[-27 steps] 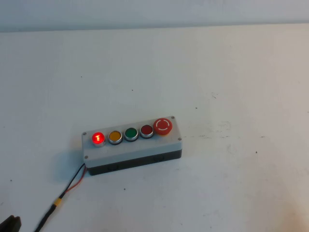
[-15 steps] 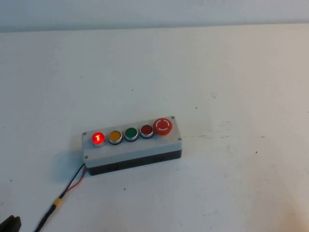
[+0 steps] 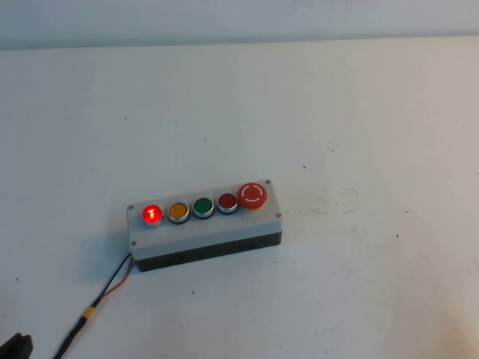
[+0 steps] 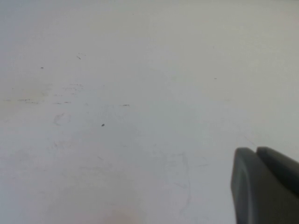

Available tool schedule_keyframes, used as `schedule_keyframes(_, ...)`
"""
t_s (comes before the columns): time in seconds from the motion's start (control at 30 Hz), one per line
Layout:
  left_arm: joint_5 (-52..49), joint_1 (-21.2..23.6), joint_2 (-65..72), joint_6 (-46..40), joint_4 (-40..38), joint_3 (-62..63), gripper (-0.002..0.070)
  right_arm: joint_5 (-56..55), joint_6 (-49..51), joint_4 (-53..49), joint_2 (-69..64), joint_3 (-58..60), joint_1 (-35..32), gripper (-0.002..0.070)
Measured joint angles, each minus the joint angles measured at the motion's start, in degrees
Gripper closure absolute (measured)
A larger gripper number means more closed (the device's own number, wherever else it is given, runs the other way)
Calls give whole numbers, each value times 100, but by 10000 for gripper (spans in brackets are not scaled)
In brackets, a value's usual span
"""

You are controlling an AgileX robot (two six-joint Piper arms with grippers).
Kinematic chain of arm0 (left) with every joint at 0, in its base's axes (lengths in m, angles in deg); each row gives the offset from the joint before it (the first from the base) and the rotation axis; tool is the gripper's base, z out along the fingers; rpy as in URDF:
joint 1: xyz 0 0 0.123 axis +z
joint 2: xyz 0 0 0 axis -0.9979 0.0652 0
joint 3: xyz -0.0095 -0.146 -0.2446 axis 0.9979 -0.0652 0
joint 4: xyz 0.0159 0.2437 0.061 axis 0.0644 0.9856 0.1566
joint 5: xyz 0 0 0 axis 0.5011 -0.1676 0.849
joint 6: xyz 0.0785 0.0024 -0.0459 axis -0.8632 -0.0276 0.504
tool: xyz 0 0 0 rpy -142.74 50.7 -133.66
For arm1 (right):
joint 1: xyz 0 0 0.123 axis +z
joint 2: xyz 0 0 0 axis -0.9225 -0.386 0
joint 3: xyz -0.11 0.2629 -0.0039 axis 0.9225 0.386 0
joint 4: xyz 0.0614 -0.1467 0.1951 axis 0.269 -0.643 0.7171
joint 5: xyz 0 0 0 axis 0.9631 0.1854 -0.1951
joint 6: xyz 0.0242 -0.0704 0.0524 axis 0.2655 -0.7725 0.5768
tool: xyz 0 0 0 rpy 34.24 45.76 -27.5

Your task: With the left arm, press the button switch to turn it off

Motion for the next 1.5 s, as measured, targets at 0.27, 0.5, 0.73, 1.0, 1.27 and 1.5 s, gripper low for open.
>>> schedule_keyframes(0.27,12,0,0,0,0,0,677,0,0,0,0,0,0,692)
schedule_keyframes(0.5,155,0,0,191,-174,0,677,0,0,0,0,0,0,692)
schedule_keyframes(0.73,1077,0,0,1004,-1862,0,677,0,0,0,0,0,0,692)
schedule_keyframes(1.0,1598,0,0,1225,-2667,0,677,0,0,0,0,0,0,692)
schedule_keyframes(1.27,-391,0,1705,1288,-1977,1741,677,0,0,0,0,0,0,692)
schedule_keyframes(1.5,-2743,0,4287,793,-914,3972,677,0,0,0,0,0,0,692)
